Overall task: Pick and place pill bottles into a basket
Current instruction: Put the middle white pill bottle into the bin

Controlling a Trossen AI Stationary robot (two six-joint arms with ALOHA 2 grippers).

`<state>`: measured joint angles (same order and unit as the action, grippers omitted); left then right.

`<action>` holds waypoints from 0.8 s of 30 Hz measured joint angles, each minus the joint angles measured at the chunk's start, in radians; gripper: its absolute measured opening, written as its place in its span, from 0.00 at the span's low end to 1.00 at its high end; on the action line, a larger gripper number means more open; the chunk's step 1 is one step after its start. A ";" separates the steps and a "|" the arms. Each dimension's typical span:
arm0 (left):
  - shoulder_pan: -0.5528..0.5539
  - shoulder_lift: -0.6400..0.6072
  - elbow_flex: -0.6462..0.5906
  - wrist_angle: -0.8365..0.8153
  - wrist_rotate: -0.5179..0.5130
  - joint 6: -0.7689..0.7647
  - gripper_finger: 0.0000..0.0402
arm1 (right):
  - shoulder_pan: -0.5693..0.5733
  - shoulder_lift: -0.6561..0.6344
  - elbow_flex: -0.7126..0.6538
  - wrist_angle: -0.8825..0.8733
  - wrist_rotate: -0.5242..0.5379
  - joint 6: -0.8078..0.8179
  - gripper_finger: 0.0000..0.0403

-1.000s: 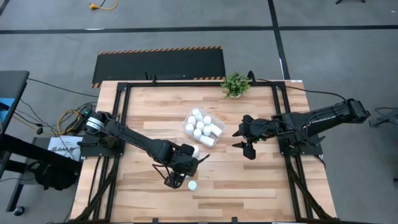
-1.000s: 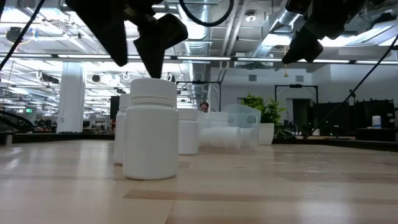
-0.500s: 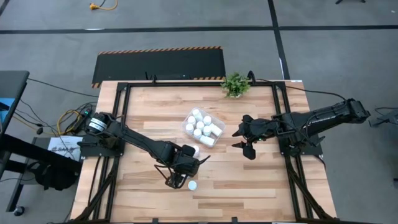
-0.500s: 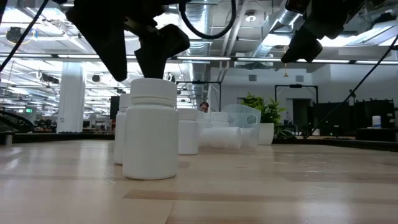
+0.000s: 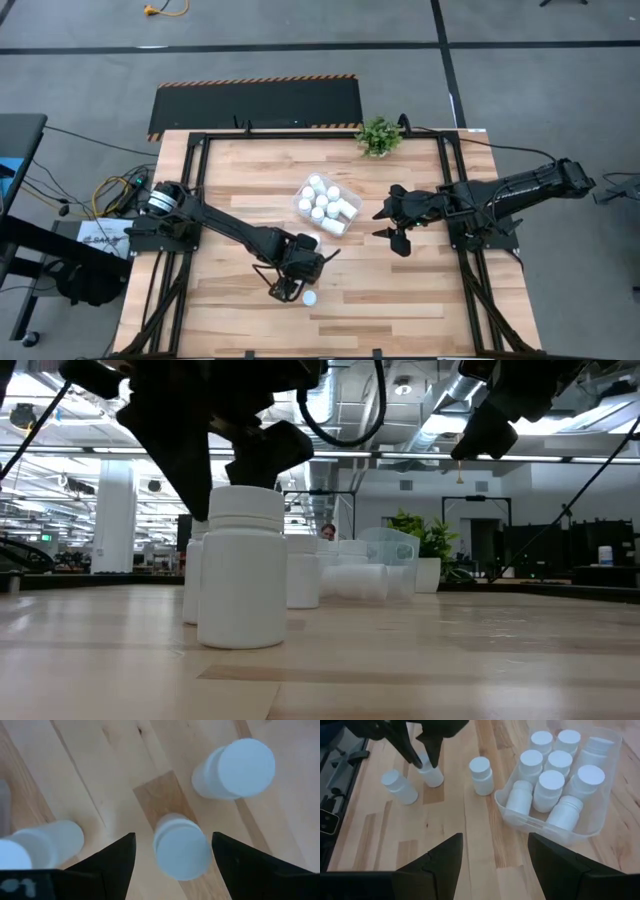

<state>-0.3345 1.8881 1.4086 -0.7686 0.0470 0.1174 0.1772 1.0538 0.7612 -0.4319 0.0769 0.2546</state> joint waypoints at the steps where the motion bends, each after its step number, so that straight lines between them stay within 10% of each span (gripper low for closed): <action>1: 0.001 0.000 0.000 -0.002 -0.001 0.001 0.62 | 0.000 0.000 0.000 0.001 0.000 0.000 0.54; 24: 0.019 0.023 0.001 -0.003 0.034 0.005 0.62 | 0.000 0.000 0.000 0.000 0.000 0.007 0.54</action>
<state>-0.3154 1.9106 1.4094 -0.7714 0.0814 0.1225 0.1772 1.0538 0.7612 -0.4324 0.0772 0.2615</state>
